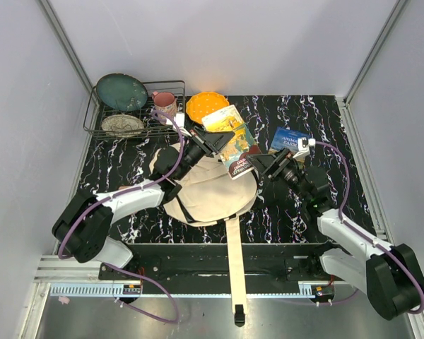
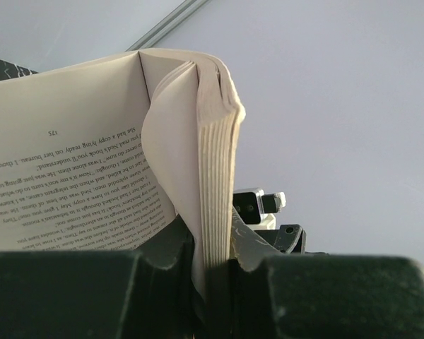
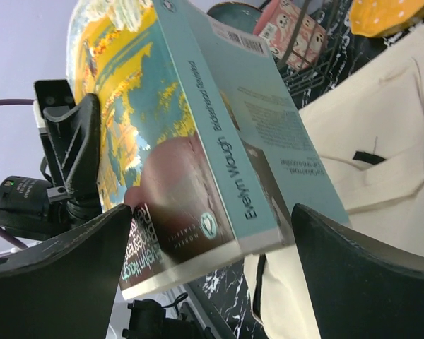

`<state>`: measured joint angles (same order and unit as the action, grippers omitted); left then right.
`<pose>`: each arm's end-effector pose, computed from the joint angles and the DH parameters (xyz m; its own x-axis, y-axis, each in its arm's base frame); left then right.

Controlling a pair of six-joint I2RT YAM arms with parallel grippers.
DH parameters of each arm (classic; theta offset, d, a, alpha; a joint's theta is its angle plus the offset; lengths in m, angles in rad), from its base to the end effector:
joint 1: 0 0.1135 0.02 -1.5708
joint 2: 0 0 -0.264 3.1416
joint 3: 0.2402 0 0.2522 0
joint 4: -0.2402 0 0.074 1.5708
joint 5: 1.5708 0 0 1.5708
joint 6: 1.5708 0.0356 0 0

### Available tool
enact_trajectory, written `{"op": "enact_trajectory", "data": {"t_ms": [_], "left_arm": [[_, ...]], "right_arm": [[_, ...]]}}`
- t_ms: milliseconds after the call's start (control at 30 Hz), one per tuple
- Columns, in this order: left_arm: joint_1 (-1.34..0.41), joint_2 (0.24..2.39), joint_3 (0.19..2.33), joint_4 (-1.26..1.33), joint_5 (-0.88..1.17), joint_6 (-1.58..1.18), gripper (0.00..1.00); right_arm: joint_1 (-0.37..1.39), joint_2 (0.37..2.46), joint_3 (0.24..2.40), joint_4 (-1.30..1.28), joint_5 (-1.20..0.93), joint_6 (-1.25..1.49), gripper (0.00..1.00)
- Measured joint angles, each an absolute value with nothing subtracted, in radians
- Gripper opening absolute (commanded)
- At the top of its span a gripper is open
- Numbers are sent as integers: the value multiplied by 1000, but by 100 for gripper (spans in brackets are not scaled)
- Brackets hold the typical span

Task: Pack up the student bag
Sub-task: Pick up the book from the center of the board.

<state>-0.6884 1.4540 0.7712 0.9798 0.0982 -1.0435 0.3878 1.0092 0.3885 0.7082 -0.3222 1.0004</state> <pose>0.2463 -0.2071 0.2997 -0.4952 -0.7062 -0.5060 0.5499 0.1961 -0.8119 0.2003 0.0940 0.2527 -0.5040 0.6565 -0.5612 -0.4194 0.3819 0.8235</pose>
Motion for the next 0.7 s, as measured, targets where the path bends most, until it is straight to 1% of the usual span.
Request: {"op": "enact_trajectory", "data": {"t_ms": [67,133,233,367,433,467,600,667,700], "left_arm": [[-691,1454,765,989,98,-1048,0],[-694,1454,760,994,99,-1053,0],[-696,1454,759,996,99,-1058,0],[-696,1461,758,1012,99,-1062,0],[-697,1472,755,1036,99,-1065,0],[-697,1477,751,1049,100,-1066,0],[-697,1502,742,1065,102,-1072,0],[-693,1512,742,1068,105,-1079,0],[-692,1515,742,1072,107,-1082,0]], "right_arm": [[392,1019,389,739,-322,999,99],[395,1032,389,770,-322,997,93],[398,1053,388,808,-323,996,89],[408,1076,387,853,-322,1014,94],[413,1077,376,871,-307,1034,93],[415,1076,368,876,-302,1043,75],[419,1075,353,871,-296,1062,64],[419,1075,353,870,-296,1063,63],[419,1075,353,870,-296,1063,60]]}}
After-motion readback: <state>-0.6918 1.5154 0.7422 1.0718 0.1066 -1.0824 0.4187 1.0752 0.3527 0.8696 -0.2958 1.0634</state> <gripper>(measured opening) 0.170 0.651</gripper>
